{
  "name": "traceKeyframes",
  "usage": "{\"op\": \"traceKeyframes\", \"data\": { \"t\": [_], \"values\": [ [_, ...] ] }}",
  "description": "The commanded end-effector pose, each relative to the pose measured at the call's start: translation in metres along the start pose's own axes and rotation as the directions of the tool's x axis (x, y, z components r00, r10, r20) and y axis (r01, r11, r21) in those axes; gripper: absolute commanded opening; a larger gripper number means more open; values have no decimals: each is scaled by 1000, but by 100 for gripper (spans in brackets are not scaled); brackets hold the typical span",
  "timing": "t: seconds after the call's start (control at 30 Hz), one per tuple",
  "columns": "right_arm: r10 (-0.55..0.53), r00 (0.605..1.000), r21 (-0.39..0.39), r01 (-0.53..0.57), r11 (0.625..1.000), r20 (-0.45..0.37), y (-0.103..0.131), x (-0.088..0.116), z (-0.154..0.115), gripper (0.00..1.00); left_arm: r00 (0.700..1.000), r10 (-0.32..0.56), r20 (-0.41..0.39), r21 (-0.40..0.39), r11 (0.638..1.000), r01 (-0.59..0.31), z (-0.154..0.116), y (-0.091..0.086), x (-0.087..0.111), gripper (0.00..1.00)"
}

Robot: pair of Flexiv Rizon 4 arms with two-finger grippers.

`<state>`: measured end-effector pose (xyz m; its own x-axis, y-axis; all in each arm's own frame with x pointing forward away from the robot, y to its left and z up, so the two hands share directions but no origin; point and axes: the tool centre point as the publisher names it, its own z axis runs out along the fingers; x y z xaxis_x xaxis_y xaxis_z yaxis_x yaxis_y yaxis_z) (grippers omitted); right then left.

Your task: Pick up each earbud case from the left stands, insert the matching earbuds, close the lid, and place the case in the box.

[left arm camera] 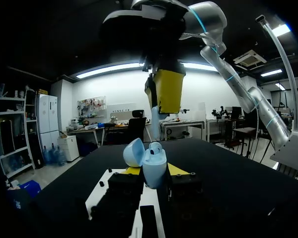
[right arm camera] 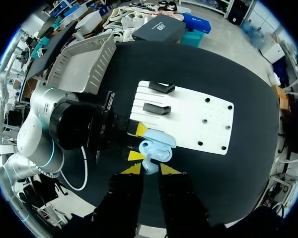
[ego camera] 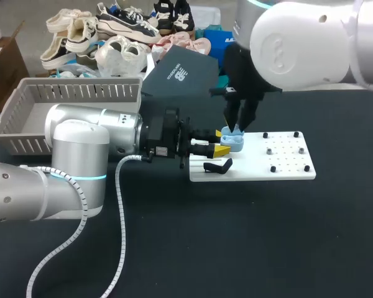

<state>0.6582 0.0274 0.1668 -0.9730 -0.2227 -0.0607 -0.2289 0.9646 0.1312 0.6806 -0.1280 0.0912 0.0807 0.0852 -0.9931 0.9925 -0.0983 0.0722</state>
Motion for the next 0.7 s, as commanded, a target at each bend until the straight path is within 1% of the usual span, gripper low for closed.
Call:
{"op": "traceKeyframes", "data": {
  "t": [0.03, 0.37, 0.47, 0.7],
  "values": [
    [-4, 1000, 9, 4, 1000, 4, 4, 2, 1, 0, 1000, 1, 1, -2, 1000, -1, 0, 0, 1, 0],
    [-23, 1000, 23, 23, 999, 14, 10, -2, 9, 0, 1000, 1, 1, -2, 1000, -1, 0, 0, 1, 0],
    [-21, 999, 30, 20, 999, 26, 9, -5, 13, 0, 1000, 1, 1, -2, 1000, -1, 0, 0, 1, 0],
    [-8, 1000, 36, 8, 999, 23, 6, -7, 17, 0, 1000, 1, 1, -2, 1000, -1, 0, 0, 1, 0]
  ]
}}
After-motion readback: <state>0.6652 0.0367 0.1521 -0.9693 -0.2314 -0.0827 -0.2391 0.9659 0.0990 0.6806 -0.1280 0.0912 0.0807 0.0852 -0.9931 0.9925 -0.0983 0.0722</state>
